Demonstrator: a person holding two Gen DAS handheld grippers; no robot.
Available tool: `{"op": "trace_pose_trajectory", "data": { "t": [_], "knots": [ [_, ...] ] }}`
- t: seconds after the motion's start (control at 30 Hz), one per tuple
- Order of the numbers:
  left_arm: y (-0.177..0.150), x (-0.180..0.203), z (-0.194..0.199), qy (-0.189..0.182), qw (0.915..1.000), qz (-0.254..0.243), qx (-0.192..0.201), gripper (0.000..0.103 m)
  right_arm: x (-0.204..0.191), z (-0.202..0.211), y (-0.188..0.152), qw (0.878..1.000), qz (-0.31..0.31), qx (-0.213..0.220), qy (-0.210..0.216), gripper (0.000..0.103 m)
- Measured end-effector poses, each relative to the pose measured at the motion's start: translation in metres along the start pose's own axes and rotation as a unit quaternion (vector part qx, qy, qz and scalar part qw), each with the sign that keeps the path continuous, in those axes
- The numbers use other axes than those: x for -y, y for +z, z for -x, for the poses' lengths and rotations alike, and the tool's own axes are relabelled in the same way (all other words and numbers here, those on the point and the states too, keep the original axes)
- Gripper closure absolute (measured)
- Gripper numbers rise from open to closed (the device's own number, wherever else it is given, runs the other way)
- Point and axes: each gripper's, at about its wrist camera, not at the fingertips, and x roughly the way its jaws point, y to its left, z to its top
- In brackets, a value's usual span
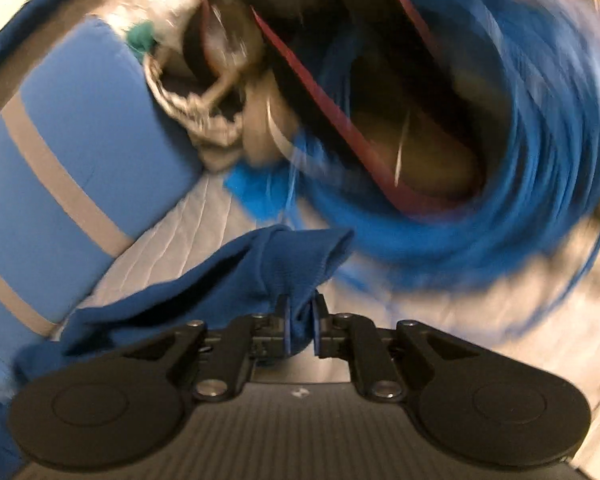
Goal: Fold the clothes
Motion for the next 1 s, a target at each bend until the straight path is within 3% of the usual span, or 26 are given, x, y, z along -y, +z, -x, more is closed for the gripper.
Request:
{"op": "trace_pose_trajectory", "data": {
  "t": [0.1,0.23,0.5,1.0],
  "knots": [
    [0.0,0.0,0.001,0.0,1.0,0.001,0.001,0.023,0.006,0.016,0.027,0.996,0.074,0.039,-0.044,0.093],
    [0.0,0.0,0.001,-0.001,1.0,0.0,0.002,0.023,0.022,0.029,0.053,0.987,0.116,0.065,-0.091,0.093],
    [0.0,0.0,0.002,0.0,1.0,-0.002,0.002,0.023,0.051,0.04,0.065,0.979,0.129,0.074,-0.136,0.094],
    [0.001,-0.004,0.003,-0.006,1.0,-0.005,-0.001,0.023,0.089,0.025,0.063,0.974,0.099,0.059,-0.196,0.096]
  ]
}}
